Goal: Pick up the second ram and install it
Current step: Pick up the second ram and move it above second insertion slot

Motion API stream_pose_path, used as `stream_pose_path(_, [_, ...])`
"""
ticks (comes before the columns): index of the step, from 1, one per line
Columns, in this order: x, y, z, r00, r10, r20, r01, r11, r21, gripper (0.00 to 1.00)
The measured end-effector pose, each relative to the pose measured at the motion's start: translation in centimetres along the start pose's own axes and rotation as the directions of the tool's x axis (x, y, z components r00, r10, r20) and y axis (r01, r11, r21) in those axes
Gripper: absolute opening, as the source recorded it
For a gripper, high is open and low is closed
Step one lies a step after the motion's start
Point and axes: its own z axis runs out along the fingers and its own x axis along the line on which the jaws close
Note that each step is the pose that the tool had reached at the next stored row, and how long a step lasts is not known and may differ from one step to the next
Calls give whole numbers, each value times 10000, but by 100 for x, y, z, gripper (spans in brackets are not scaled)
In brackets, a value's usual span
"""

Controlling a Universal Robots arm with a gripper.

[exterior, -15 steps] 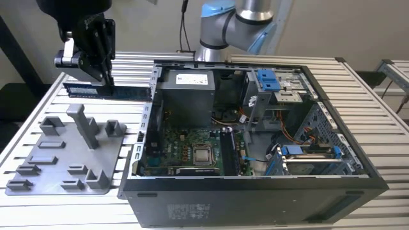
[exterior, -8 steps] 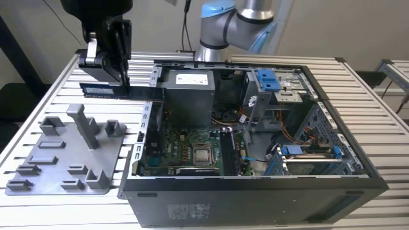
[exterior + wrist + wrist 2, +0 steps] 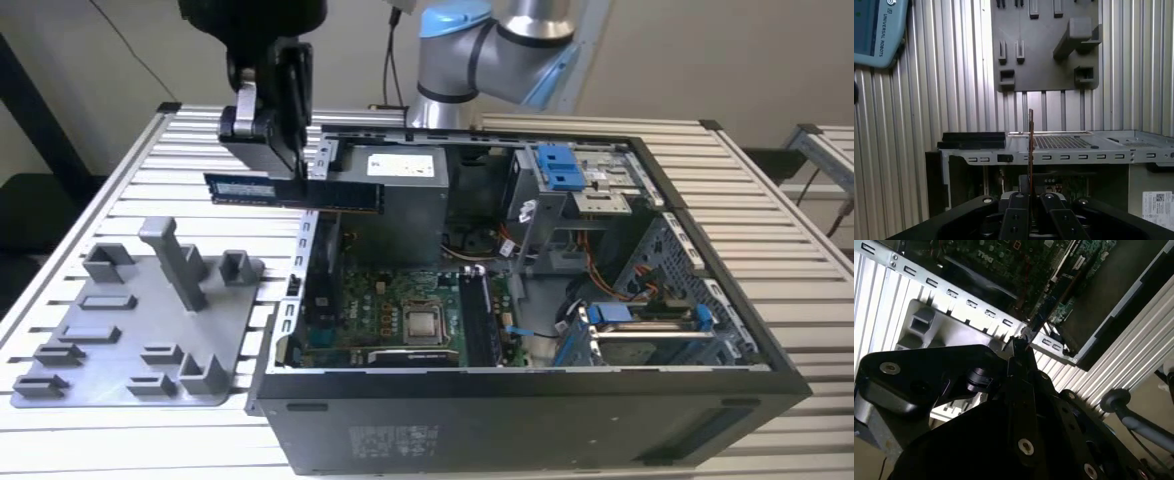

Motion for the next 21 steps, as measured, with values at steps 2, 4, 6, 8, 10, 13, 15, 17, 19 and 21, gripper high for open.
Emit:
stream_pose_path(2, [-4,-71,0,10000,-1,-1,1,10000,-8,15])
stream_pose_path(4, [-8,-139,-1,10000,-1,-2,1,10000,-16,15])
stream_pose_path(6, [-11,-206,-1,10000,0,-3,0,10000,-23,15])
stream_pose_path(8, [-15,-273,-1,10000,-1,-2,1,10000,-30,15])
stream_pose_path(10, [-19,-342,-1,10000,-2,-2,2,10000,-36,15])
stream_pose_path(13, [-25,-442,-1,10000,-2,-3,1,10000,-47,15])
stream_pose_path(15, [-29,-513,-1,10000,-2,-4,2,10000,-55,15])
stream_pose_path(17, [-32,-580,-1,10000,-1,-4,1,10000,-61,15])
stream_pose_path(19, [-36,-645,-1,10000,-2,-5,2,10000,-68,15])
stream_pose_path(21, [-40,-714,-1,10000,-3,-5,3,10000,-74,15])
